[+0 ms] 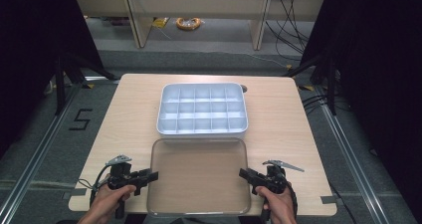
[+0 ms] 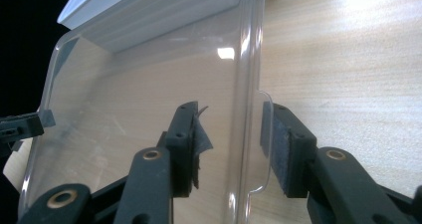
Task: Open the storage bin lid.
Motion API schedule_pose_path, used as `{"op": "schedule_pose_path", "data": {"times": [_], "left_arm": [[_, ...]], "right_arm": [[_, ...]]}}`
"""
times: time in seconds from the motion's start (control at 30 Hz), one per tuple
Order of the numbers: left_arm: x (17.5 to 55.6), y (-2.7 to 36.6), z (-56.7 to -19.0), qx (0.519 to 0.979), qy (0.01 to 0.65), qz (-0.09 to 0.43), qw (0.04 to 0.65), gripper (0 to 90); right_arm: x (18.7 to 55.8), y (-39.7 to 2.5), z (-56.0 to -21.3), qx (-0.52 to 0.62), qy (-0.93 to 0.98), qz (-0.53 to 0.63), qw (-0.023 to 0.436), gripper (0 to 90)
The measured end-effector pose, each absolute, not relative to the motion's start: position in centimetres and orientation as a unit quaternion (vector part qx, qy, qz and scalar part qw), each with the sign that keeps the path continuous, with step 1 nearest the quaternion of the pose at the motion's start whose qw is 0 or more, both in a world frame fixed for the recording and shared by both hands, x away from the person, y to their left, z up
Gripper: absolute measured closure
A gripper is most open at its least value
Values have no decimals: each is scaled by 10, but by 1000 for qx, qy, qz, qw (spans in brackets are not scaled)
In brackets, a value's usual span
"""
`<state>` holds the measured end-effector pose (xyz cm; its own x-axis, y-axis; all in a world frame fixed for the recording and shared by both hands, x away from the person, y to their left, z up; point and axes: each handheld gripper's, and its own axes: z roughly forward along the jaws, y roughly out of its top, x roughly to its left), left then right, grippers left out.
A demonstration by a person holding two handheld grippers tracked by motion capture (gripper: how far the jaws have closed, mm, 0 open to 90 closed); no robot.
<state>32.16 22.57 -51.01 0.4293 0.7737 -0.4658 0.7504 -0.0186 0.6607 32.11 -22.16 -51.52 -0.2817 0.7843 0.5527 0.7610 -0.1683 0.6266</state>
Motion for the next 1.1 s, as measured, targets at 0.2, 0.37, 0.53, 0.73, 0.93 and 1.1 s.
{"op": "schedule_pose_path", "data": {"times": [0.2,0.37,0.53,0.73,0.93,1.1], "left_arm": [[324,224,-514,714,543,7,443,525],[328,227,-516,708,549,-7,444,532],[329,226,-515,709,551,-1,440,521],[329,223,-517,713,548,-2,437,487],[332,224,-513,706,552,20,443,380],[335,235,-508,689,563,38,456,357]], "right_arm": [[324,-218,-518,603,653,458,21,566],[327,-214,-518,622,642,448,1,559],[327,-211,-517,619,648,444,8,549],[329,-214,-518,605,658,449,16,542],[332,-215,-517,614,650,448,28,456],[331,-223,-507,634,618,463,30,444]]}}
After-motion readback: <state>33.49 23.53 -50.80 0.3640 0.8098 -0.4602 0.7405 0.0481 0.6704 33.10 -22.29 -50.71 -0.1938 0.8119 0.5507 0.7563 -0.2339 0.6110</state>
